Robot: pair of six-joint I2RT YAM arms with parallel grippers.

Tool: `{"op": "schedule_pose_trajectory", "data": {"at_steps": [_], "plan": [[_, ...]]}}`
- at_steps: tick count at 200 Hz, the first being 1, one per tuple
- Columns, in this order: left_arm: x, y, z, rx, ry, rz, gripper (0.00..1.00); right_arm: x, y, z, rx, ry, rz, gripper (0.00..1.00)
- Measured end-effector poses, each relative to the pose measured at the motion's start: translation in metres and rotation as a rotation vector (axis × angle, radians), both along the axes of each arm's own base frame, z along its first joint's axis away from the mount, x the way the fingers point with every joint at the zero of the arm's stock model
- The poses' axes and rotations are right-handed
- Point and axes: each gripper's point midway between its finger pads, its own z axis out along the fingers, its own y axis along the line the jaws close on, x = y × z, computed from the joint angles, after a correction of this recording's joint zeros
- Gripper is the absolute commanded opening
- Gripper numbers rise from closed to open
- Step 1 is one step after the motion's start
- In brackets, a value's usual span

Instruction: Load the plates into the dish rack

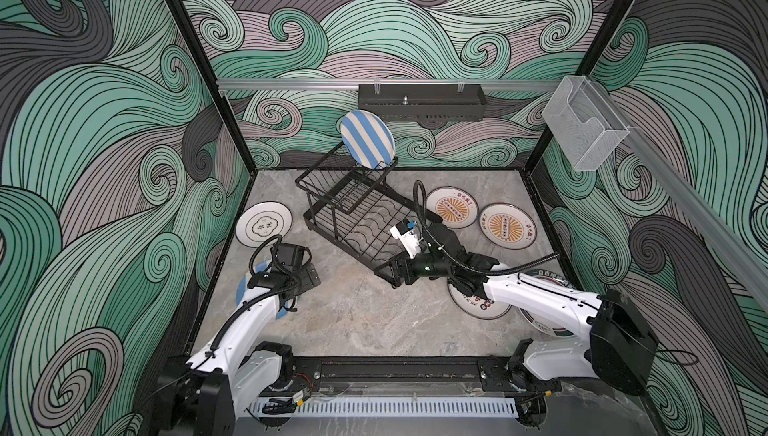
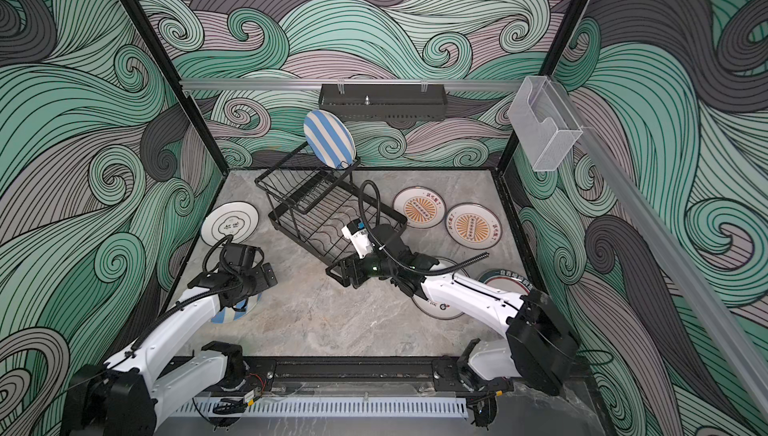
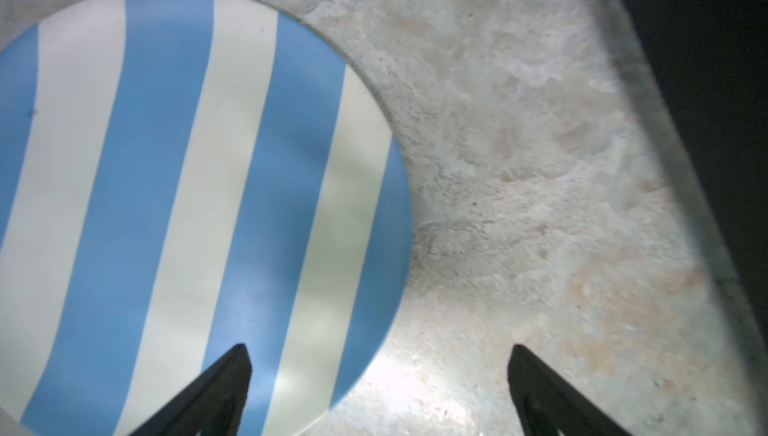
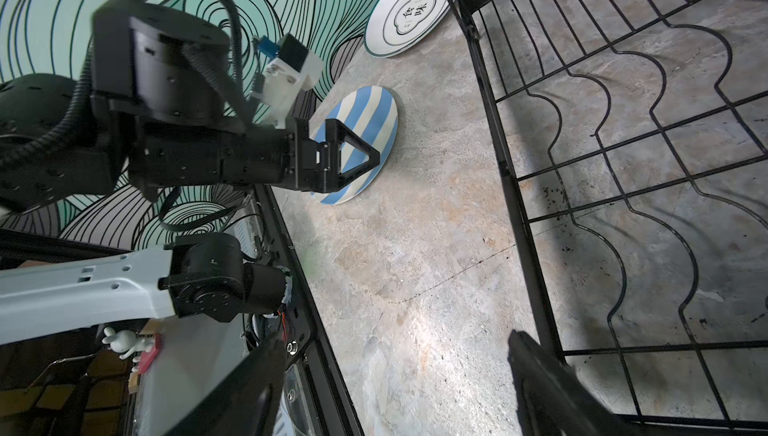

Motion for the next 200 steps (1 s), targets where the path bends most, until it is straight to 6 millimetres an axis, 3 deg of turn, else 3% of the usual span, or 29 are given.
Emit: {"op": "schedule_pose_trajectory", "data": {"at_steps": [66, 118, 200], "plan": [[0.006, -0.006, -0.016, -0.02, 0.1, -0.002, 0.99, -0.016, -0.014, -0.009, 0.01, 0.012, 0.01, 0.85], [0.002, -0.031, -0.029, -0.169, 0.121, -0.014, 0.99, -0.018, -0.018, 0.003, 0.032, -0.027, 0.007, 0.85], [0.011, -0.073, -0.023, -0.328, 0.046, -0.107, 0.99, -0.015, -0.017, -0.015, -0.01, 0.015, -0.001, 0.86]]}}
